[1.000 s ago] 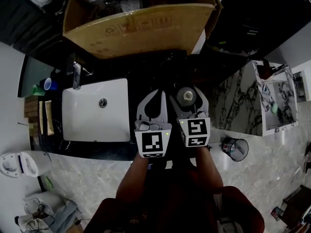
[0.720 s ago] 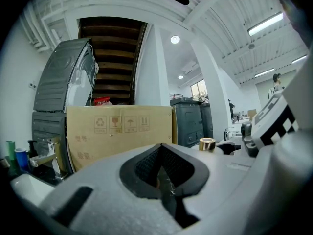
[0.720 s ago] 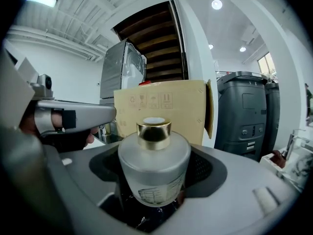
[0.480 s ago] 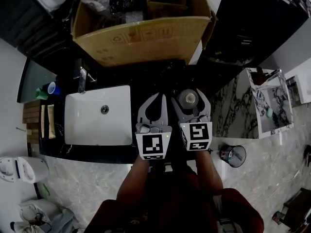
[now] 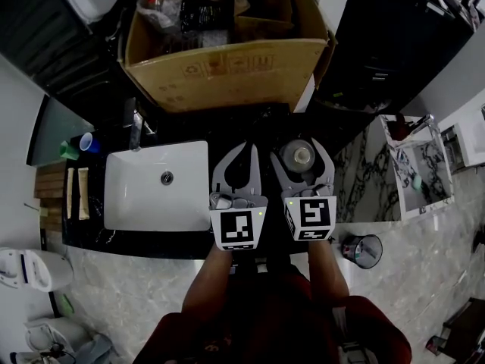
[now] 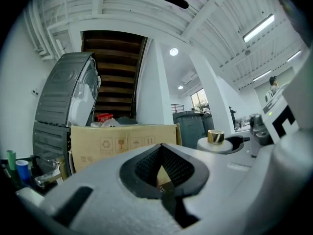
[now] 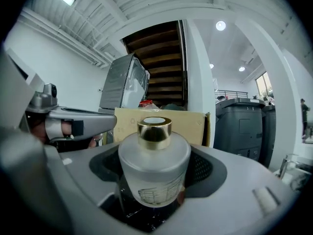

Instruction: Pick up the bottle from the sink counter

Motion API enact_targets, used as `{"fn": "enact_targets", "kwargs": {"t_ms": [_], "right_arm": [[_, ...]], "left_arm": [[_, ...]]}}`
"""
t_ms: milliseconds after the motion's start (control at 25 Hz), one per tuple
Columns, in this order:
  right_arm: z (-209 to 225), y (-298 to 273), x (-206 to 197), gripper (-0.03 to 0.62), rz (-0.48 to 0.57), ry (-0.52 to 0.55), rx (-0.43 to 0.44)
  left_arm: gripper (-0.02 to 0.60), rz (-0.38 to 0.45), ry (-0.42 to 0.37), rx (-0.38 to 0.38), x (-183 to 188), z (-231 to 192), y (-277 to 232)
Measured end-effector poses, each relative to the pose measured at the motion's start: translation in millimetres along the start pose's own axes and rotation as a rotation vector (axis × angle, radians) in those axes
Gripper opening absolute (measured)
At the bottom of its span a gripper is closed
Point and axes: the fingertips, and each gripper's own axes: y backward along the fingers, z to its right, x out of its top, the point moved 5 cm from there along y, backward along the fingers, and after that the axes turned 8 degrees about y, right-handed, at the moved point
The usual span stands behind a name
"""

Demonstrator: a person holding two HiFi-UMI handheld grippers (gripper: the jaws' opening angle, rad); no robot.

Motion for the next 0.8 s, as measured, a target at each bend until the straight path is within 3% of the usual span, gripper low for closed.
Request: {"fn": "enact_targets", "kwargs": {"t_ms": [680,800], "right_arm": [[3.8,32.3,73.4,0.339,0.185,0.076,-0.07],[5.6,36.4,84.6,0.339,0.219,0.084,-0.078]], "left_arm": [[0.003,0.157,-0.048,-0.02,54.3,3.7,15.9],[0.003,0.179,-0.025,-0.018,60.5,5.3,17.4]]}}
